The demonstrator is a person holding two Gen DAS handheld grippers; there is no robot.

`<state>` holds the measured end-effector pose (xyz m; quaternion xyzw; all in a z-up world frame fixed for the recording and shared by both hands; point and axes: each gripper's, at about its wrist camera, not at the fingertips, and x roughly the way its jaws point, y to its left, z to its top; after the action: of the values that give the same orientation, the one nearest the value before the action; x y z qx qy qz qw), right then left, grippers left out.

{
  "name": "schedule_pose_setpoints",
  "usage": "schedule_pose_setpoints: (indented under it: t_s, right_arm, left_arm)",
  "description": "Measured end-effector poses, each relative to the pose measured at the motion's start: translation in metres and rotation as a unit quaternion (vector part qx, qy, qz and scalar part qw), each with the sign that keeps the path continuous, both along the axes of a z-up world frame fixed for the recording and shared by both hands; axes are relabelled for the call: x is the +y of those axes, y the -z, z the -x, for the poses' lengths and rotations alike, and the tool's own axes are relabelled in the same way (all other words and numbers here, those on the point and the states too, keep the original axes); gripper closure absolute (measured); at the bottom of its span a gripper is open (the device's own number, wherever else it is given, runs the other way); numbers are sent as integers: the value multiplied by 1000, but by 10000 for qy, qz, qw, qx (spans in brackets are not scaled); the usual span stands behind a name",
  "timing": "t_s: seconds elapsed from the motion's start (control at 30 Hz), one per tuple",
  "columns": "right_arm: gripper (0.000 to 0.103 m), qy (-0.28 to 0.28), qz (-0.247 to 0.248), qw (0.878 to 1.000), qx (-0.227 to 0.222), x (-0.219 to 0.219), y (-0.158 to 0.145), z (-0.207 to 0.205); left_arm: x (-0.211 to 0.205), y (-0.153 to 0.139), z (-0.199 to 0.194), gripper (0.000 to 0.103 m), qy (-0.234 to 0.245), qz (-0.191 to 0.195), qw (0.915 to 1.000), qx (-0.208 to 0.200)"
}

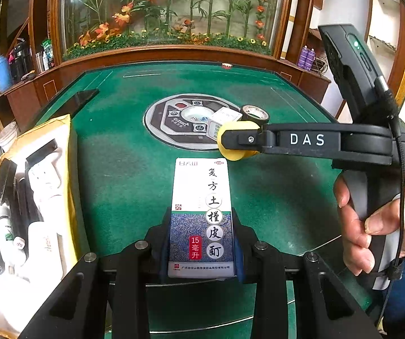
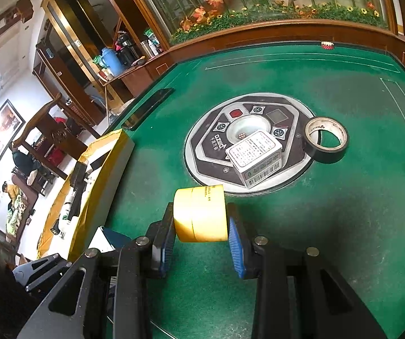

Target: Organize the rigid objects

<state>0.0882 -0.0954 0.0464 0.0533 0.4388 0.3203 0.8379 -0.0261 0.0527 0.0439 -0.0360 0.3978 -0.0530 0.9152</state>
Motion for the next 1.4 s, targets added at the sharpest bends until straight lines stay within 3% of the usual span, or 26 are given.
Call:
schedule_pose_setpoints:
  t_s: [0.7, 0.93, 1.2, 1.4]
  right_arm:
    - [70, -126, -47, 9999, -79, 5, -3, 4]
    - [70, -508, -216, 9972, -495, 19, -18, 27]
    - [70, -1304, -413, 9893, -508, 74, -25, 74]
    - [70, -2064, -276, 9759, -650, 138, -27, 117]
  left_arm:
    - [17, -9, 5, 67, -204, 141, 9996, -115]
    - [39, -24, 20, 67, -396, 243, 9983, -365]
    - [119, -34, 50, 67, -1294, 386, 9889, -617]
    - [181, -14, 64, 67, -2043, 528, 9763, -476]
